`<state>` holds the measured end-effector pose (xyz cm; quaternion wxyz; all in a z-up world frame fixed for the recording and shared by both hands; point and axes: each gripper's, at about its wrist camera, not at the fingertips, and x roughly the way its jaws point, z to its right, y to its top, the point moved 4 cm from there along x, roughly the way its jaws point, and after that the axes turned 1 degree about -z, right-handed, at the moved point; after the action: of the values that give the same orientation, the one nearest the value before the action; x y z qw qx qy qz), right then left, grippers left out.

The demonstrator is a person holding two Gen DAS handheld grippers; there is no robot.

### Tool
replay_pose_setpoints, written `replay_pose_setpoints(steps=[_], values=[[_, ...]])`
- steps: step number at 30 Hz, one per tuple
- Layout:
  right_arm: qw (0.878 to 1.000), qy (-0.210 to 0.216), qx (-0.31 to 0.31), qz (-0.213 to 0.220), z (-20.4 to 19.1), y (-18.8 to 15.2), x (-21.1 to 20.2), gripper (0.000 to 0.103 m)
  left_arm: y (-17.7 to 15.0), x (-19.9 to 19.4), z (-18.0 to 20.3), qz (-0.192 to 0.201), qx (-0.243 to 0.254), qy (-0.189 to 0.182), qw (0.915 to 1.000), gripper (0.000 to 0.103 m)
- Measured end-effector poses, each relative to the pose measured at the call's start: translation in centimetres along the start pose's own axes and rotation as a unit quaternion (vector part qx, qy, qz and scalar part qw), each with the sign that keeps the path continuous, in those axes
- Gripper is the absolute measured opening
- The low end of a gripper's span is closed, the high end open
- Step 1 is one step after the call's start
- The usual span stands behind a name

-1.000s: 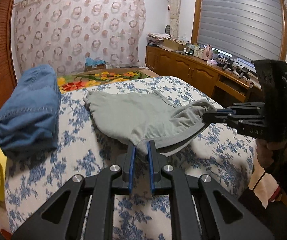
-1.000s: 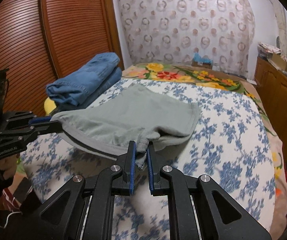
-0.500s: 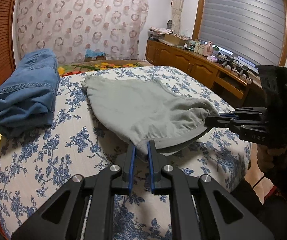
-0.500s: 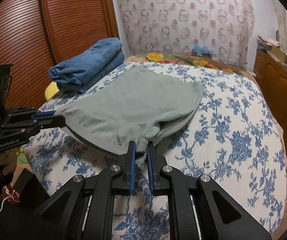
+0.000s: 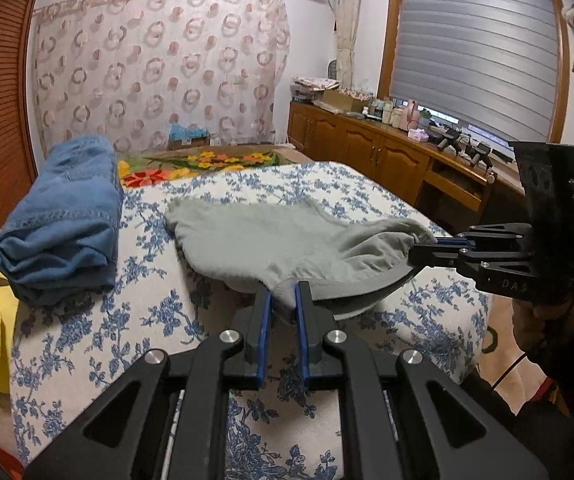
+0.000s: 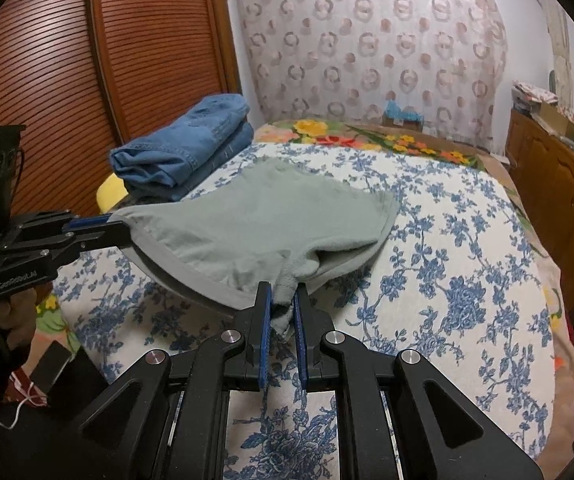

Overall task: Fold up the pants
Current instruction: 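Carry the held hem with both grippers over the garment body, folding it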

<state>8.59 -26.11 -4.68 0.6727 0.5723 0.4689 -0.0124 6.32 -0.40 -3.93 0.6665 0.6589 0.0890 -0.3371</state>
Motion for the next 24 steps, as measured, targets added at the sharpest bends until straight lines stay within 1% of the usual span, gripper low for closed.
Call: replay_pose_setpoints(steps=[8, 20, 24], values=[[1.000, -0.001, -0.005, 0.020, -0.3, 1.2, -1.8, 0.008, 1.2, -1.9, 0.9, 0.018, 0.010, -0.001, 0.9998, 0.009], [0.999, -0.001, -0.015, 0.042, -0.7, 2.1, -4.4, 0.008, 2.4, -4.2, 2.2, 0.042, 0.023, -0.005, 0.9988, 0.009], [0.999, -0.003, -0.015, 0.046, -0.6, 2.1, -4.6, 0.008, 2.4, -4.1, 2.4, 0.039, 0.023, -0.007, 0.9989, 0.009]])
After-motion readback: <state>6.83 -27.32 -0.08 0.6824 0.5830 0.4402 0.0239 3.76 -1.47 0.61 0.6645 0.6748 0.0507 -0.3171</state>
